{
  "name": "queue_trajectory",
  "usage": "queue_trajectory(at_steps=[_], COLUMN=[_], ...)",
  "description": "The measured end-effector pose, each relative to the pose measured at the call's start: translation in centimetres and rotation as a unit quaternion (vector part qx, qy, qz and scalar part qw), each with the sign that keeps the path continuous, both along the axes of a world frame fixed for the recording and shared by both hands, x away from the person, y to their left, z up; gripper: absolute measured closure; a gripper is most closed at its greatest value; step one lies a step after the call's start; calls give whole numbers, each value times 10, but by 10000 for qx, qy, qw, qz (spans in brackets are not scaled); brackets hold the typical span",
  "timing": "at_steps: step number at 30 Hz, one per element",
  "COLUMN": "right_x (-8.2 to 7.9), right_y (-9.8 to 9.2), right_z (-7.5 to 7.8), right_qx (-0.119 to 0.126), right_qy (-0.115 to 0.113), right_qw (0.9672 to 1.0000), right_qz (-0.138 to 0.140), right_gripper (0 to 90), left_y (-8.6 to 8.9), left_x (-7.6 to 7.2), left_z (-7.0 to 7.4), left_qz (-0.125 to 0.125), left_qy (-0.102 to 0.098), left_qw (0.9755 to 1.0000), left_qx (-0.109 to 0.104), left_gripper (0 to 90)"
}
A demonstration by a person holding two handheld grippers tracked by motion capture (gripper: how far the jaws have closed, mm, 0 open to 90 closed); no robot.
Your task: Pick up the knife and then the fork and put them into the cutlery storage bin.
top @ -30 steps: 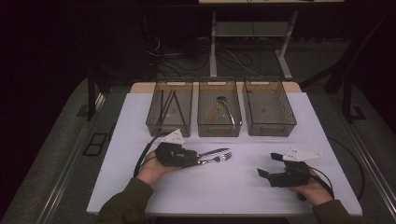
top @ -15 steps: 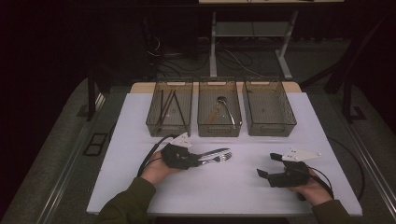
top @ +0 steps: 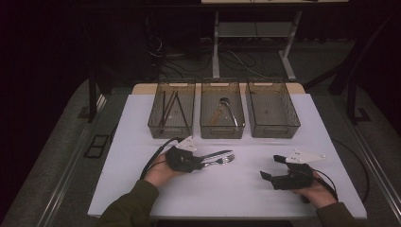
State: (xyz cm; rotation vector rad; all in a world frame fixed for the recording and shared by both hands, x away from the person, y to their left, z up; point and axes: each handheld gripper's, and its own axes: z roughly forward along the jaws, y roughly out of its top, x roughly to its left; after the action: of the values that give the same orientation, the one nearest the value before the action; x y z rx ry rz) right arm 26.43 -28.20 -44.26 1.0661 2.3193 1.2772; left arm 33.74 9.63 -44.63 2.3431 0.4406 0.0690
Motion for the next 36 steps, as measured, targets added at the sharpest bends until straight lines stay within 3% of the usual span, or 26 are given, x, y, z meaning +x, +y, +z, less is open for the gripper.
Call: queue_trajectory(at_steps=[10,16,20,23,29,34,36], right_x=[0,1,1,1,1,1,1], right_y=[0,1,2,3,3,2,2], right_z=[0,-1,-1,-2,-1,-1,-1], right_qx=[-5,-15,-25,-29,-26,-10,2], right_qy=[-27,-6,5,12,6,-5,-1], right_qw=[10000,10000,10000,10000,10000,10000,10000], right_qz=[10,28,43,50,49,55,52], right_gripper=[168,168,168,168,168,168,168], left_y=[-7,-14,-17,-18,-17,-11,-10], left_x=[-7,-1,2,2,2,3,3], left_z=[4,10,12,13,12,8,9], left_qz=[38,-112,-136,-175,-188,-4,3], left_qy=[37,134,282,214,201,362,353], left_qw=[9996,9974,9964,9957,9959,9982,9983], left_qx=[270,695,787,886,862,486,463], left_gripper=[724,745,744,749,768,771,771])
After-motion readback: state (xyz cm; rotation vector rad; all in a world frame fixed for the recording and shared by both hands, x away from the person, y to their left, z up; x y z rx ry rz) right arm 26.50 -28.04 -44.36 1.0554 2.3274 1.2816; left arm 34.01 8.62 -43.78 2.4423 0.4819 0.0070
